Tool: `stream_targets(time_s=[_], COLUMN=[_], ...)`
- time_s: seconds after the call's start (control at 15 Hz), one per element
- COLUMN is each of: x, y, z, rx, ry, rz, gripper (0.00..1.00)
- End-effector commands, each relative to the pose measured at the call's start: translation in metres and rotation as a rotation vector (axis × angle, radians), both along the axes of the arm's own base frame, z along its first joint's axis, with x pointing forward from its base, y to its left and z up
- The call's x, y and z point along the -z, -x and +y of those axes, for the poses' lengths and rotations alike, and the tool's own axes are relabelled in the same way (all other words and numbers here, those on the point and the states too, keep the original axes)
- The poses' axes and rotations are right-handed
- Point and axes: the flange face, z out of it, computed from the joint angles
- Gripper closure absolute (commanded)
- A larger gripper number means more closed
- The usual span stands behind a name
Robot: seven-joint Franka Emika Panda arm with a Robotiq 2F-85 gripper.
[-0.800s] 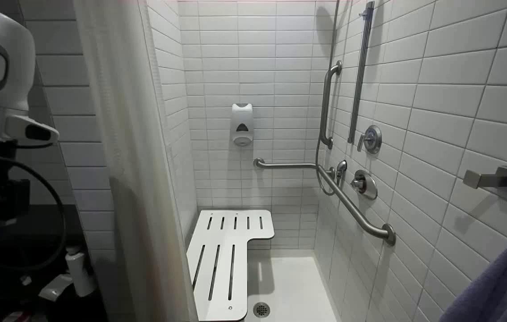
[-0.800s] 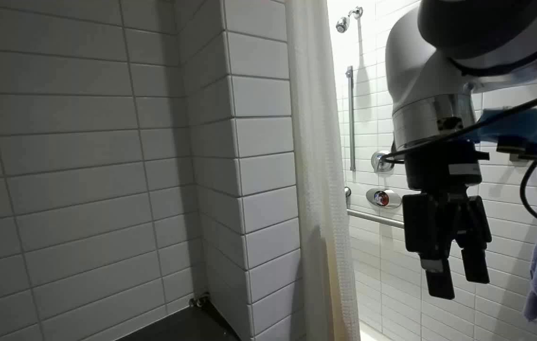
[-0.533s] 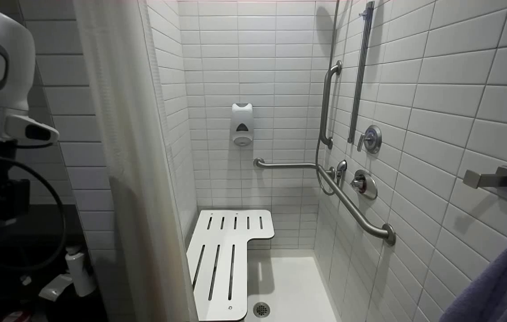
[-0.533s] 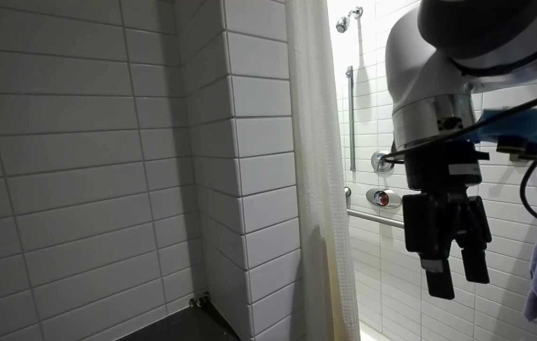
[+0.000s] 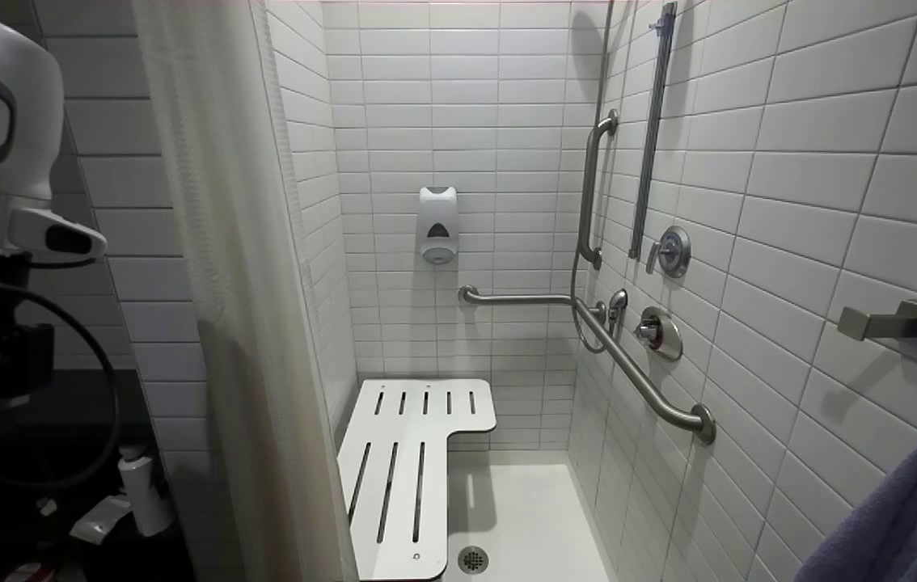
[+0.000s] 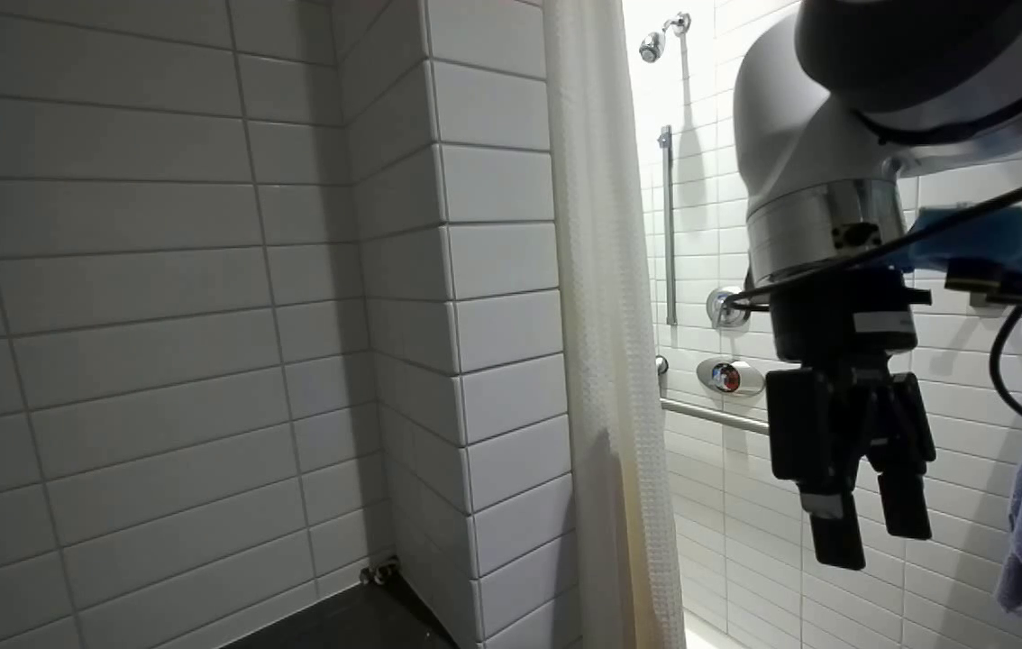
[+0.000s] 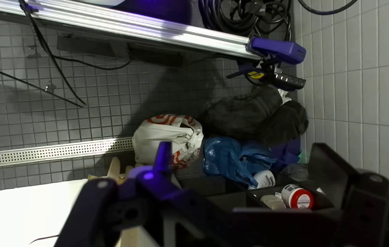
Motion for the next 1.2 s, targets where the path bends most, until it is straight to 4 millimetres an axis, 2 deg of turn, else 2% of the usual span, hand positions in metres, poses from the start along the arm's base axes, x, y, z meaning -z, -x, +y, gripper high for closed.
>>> stream_targets(time_s=[0.0, 1.07, 1.13], x=[-0.0007, -0.0007, 0.0043], y=[-0.0001, -0.0001, -0.0006], z=[-0.0001, -0.0002, -0.0033], rx=[0.000, 0.000, 0.006], ry=[0.000, 0.000, -0.007], rz=[0.001, 0.001, -0.007], gripper=[0.00, 0.00, 0.00])
